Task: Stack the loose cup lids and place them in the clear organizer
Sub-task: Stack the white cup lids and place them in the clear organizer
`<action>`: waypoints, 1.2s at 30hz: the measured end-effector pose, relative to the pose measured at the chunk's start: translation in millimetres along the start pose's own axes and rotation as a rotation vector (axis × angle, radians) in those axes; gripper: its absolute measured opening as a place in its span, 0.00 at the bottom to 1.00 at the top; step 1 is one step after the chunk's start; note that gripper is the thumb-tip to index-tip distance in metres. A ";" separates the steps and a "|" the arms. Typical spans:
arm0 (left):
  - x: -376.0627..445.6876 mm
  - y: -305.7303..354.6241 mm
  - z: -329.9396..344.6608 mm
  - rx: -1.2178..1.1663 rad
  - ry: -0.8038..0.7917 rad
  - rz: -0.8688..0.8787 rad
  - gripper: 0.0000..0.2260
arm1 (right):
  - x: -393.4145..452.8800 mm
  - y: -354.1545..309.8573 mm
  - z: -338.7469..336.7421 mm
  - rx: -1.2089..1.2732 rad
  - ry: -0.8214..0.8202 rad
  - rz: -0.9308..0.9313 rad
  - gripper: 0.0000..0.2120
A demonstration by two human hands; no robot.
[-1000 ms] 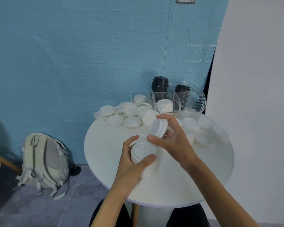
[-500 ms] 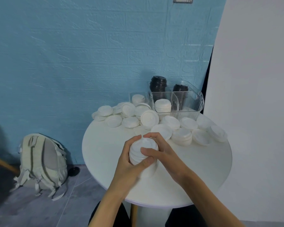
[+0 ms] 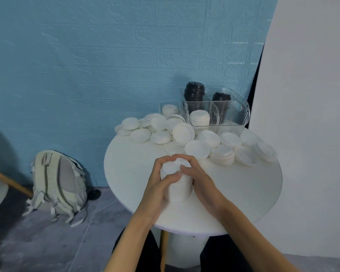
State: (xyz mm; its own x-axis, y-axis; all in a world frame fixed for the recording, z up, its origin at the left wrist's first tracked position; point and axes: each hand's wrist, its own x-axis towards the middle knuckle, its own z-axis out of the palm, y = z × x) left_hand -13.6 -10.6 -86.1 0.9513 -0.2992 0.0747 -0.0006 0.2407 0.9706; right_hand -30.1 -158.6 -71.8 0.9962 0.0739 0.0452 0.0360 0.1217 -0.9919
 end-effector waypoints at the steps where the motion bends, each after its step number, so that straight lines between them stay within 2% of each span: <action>1: 0.0 -0.2 0.1 0.016 0.006 -0.001 0.21 | -0.8 -1.6 -1.2 -0.042 -0.009 -0.002 0.14; 4: -0.9 -1.2 0.2 0.038 0.028 0.004 0.21 | -2.4 -7.4 -8.6 -0.223 -0.006 -0.067 0.15; 6: -1.0 -0.8 0.7 0.050 0.037 0.013 0.22 | 3.1 -10.0 -20.9 -0.455 0.164 -0.213 0.15; 8: -0.7 -0.8 0.6 0.053 0.032 0.011 0.23 | 14.6 -13.2 -36.1 -0.792 0.361 -0.380 0.18; 9: -0.6 -1.0 0.8 0.054 0.029 0.010 0.23 | 20.9 -16.2 -42.3 -0.953 0.430 -0.405 0.20; 11: -0.2 -1.4 0.6 0.058 0.033 0.017 0.23 | 33.2 -22.6 -52.0 -1.194 0.492 -0.298 0.29; 14: -0.3 -1.3 0.7 0.056 0.040 0.027 0.23 | 49.1 -25.0 -57.3 -1.384 0.408 -0.062 0.43; 17: -0.4 -1.2 0.9 0.056 0.040 0.028 0.24 | 60.6 -20.2 -58.5 -1.483 0.339 -0.016 0.47; 24: -0.6 0.4 1.2 0.048 0.041 0.026 0.24 | 71.0 -13.7 -56.0 -1.403 0.320 -0.022 0.45; 26: -0.8 0.6 0.8 0.042 0.036 0.021 0.24 | 70.9 -17.1 -55.1 -1.278 0.324 -0.026 0.46; 31: -1.2 0.5 0.4 0.020 0.024 0.016 0.24 | 57.7 -34.3 -50.6 -0.741 0.369 -0.228 0.45; 36: -2.1 1.7 0.5 0.012 0.021 0.022 0.23 | 51.4 -35.8 -42.2 -0.705 0.233 -0.119 0.43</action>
State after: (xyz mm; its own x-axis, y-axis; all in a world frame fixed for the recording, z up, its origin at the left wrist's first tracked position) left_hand -15.7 -10.0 -84.5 0.9572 -0.2745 0.0918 -0.0256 0.2356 0.9715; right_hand 23.1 -200.9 -39.0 0.9706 -0.1208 0.2080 0.1083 -0.5524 -0.8265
